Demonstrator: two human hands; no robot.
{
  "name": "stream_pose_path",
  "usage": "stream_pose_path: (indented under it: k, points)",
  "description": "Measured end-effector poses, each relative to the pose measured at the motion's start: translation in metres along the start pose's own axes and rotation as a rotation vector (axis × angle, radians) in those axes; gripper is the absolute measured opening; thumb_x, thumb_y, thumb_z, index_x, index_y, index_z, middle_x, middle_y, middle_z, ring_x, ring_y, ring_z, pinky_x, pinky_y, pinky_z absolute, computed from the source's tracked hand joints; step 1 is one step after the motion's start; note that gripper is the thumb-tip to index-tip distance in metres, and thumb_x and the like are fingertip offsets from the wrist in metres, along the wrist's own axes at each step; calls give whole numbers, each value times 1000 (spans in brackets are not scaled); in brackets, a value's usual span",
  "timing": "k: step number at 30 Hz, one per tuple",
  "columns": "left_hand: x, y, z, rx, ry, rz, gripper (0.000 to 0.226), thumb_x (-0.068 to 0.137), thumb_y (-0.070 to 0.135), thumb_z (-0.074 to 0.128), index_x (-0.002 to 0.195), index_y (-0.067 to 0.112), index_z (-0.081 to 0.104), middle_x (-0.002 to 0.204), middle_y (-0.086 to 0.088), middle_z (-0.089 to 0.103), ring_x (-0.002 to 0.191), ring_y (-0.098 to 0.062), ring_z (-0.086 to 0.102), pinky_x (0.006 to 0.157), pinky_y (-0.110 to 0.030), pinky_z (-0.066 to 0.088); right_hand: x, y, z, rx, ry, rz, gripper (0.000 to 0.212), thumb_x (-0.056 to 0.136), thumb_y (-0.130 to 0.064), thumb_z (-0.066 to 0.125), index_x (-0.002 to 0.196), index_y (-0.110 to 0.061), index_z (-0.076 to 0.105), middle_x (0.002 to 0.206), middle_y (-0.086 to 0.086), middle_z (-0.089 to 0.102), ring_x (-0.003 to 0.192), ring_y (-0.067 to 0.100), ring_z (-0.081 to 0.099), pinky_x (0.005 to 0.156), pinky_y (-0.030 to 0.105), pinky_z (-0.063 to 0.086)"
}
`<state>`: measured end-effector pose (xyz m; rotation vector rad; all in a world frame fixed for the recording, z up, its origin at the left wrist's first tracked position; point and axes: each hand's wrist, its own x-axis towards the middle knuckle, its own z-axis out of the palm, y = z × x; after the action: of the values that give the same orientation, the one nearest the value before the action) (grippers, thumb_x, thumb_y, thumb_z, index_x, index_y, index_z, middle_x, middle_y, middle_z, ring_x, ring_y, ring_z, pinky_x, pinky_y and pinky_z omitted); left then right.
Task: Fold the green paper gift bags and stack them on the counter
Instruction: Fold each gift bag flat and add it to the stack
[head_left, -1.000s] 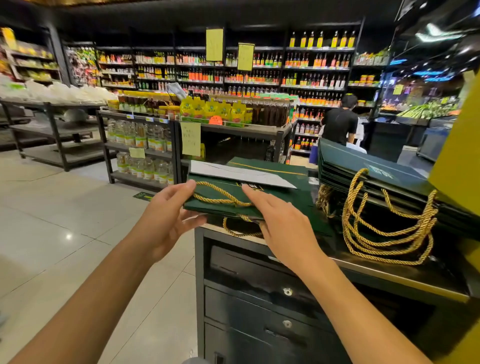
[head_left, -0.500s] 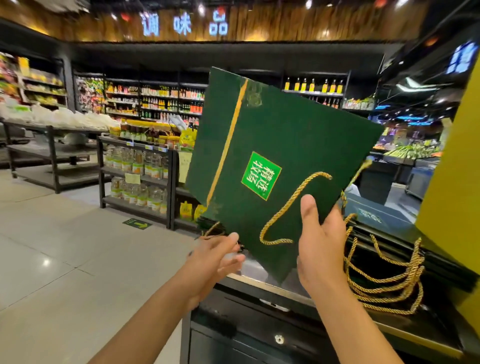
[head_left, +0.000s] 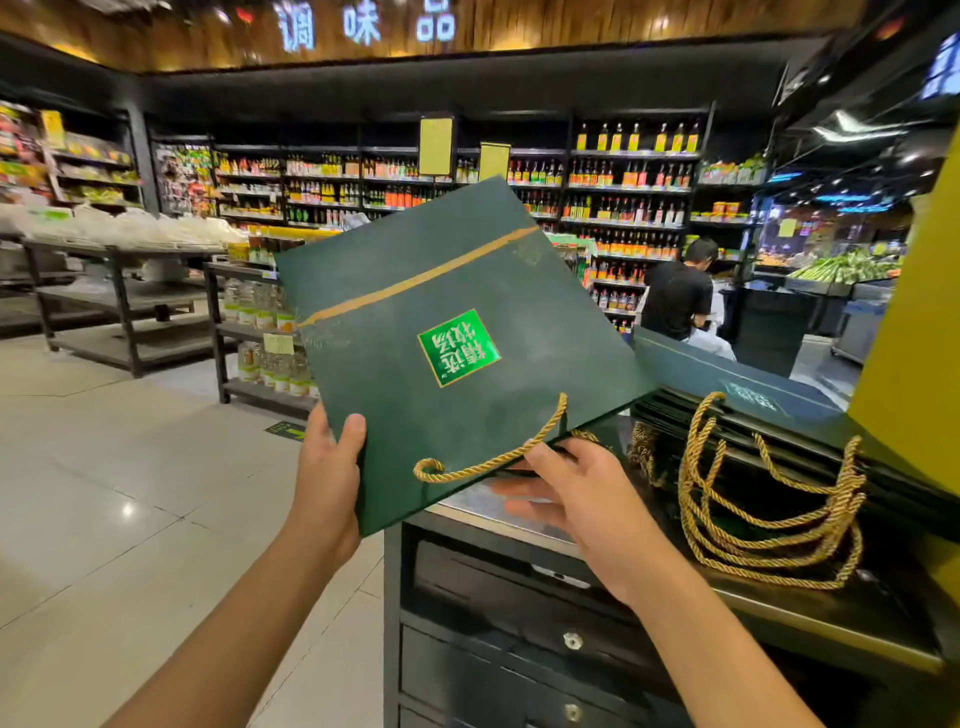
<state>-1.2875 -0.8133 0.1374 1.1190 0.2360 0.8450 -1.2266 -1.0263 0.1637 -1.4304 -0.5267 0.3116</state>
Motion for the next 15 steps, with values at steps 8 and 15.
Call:
stream_pose_path:
  k: [8,15]
  points:
    - [19,-13,-46,213,71,-52,34,108,16,45,138,29,54,126,-1,70,106,-27,71,79,-39,59,-2,21,-20,-294,-86,75,17,101,-19,61,101,-6,72,87,13,76,69,24,69,66,40,59]
    - [29,-32,-44,373,9,-90,37,106,17,51,142,26,54,119,-5,72,92,-23,74,64,-32,61,30,42,-51,-978,129,-517,17,100,-22,61,115,-24,70,106,-9,66,101,7,55,91,24,44]
